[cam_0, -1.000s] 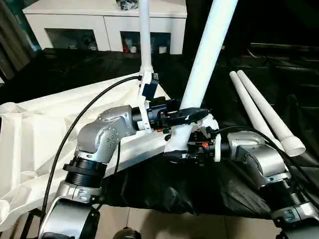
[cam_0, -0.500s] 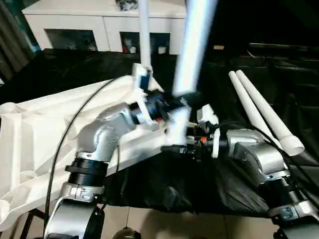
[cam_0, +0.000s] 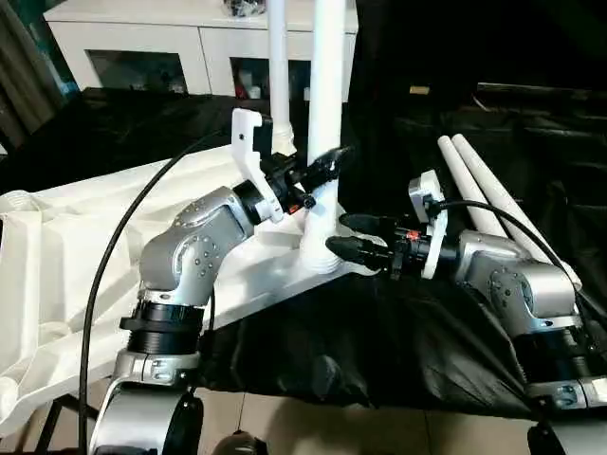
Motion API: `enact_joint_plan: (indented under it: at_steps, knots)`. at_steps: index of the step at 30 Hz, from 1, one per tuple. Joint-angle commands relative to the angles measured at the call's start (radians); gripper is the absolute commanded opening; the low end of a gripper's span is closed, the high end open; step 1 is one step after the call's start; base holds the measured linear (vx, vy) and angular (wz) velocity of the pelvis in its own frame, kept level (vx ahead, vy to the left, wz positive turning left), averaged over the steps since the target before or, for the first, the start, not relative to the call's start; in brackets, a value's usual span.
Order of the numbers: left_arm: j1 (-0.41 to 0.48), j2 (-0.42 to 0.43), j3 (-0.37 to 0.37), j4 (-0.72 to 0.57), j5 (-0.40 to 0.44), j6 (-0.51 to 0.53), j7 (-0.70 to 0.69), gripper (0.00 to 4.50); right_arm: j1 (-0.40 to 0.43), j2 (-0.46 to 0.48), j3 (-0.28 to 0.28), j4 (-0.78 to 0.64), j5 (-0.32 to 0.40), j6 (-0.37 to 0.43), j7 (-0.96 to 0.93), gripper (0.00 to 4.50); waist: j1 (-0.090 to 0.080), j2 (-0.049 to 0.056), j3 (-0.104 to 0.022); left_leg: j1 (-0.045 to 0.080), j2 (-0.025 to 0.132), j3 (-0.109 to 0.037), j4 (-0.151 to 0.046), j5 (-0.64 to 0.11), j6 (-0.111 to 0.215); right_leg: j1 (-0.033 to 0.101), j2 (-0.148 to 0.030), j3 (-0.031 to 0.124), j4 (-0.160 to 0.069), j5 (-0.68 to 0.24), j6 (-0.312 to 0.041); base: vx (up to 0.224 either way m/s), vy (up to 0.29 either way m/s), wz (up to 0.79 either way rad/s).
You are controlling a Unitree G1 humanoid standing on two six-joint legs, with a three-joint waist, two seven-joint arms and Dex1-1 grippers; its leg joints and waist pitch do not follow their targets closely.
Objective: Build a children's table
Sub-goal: Insert table leg to table base
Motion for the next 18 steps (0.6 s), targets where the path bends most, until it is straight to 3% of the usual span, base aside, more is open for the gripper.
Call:
enact_joint_plan:
  at_steps: [1, 6, 7, 9, 11, 13, 14, 16, 18]
  knots:
    - [-0.016, -0.002, -0.017, -0.032, -0.006, 0.0, 0.002, 1.88, -0.029, 0.008, 0.011, -0.004, -0.013, 0.006, -0.034, 3.85, 0.002, -0.012, -0.072, 0.024, 0.055, -0.029, -0.065, -0.169, 0.027, 0.049, -0.063, 0.04, -0.064, -0.208, -0.202, 0.0, 0.0, 0.0]
    - [-0.002, 0.001, -0.046, -0.053, 0.008, -0.005, -0.014, 1.88, -0.057, 0.038, 0.026, 0.009, -0.011, 0.017, -0.051, 3.85, 0.001, -0.012, -0.073, 0.025, 0.055, -0.03, -0.065, -0.165, 0.023, 0.047, -0.061, 0.041, -0.062, -0.192, -0.198, 0.0, 0.0, 0.0]
    - [0.0, 0.0, -0.051, -0.06, 0.01, -0.008, -0.015, 1.88, -0.062, 0.037, 0.033, 0.015, -0.011, 0.018, -0.041, 3.85, 0.0, -0.018, -0.073, 0.025, 0.055, -0.029, -0.065, -0.163, 0.025, 0.048, -0.061, 0.041, -0.061, -0.184, -0.201, 0.0, 0.0, 0.0]
    - [0.002, -0.001, -0.053, -0.065, 0.009, -0.008, -0.013, 1.88, -0.067, 0.037, 0.038, 0.021, -0.012, 0.017, -0.036, 3.85, 0.003, -0.016, -0.074, 0.025, 0.057, -0.029, -0.064, -0.153, 0.025, 0.048, -0.063, 0.041, -0.058, -0.173, -0.206, 0.0, 0.0, 0.0]
    - [0.012, -0.004, -0.058, -0.087, 0.004, -0.001, -0.01, 1.88, -0.079, 0.034, 0.053, 0.041, -0.02, 0.018, -0.018, 3.85, 0.002, -0.022, -0.073, 0.024, 0.057, -0.028, -0.064, -0.148, 0.025, 0.05, -0.063, 0.041, -0.057, -0.163, -0.21, 0.0, 0.0, 0.0]
    - [0.018, -0.002, -0.064, -0.101, -0.001, 0.004, -0.013, 1.88, -0.088, 0.033, 0.059, 0.057, -0.027, 0.015, -0.014, 3.85, 0.004, -0.022, -0.073, 0.024, 0.056, -0.027, -0.063, -0.137, 0.029, 0.049, -0.063, 0.042, -0.056, -0.149, -0.21, 0.0, 0.0, 0.0]
    - [0.022, 0.001, -0.069, -0.109, -0.006, 0.007, -0.018, 1.88, -0.094, 0.033, 0.061, 0.068, -0.029, 0.012, -0.013, 3.85, 0.003, -0.028, -0.073, 0.024, 0.056, -0.027, -0.063, -0.133, 0.033, 0.05, -0.063, 0.042, -0.054, -0.145, -0.212, 0.0, 0.0, 0.0]
    - [0.029, 0.006, -0.076, -0.12, -0.009, 0.011, -0.023, 1.88, -0.105, 0.034, 0.063, 0.089, -0.03, 0.008, -0.01, 3.85, 0.004, -0.025, -0.072, 0.024, 0.056, -0.026, -0.062, -0.138, 0.033, 0.049, -0.063, 0.042, -0.056, -0.159, -0.213, 0.0, 0.0, 0.0]
    - [0.03, 0.008, -0.08, -0.123, -0.011, 0.015, -0.028, 1.88, -0.108, 0.029, 0.068, 0.093, -0.03, 0.007, -0.004, 3.57, 0.003, -0.027, -0.072, 0.025, 0.056, -0.026, -0.062, -0.145, 0.029, 0.049, -0.063, 0.042, -0.056, -0.174, -0.208, 0.0, 0.0, 0.0]
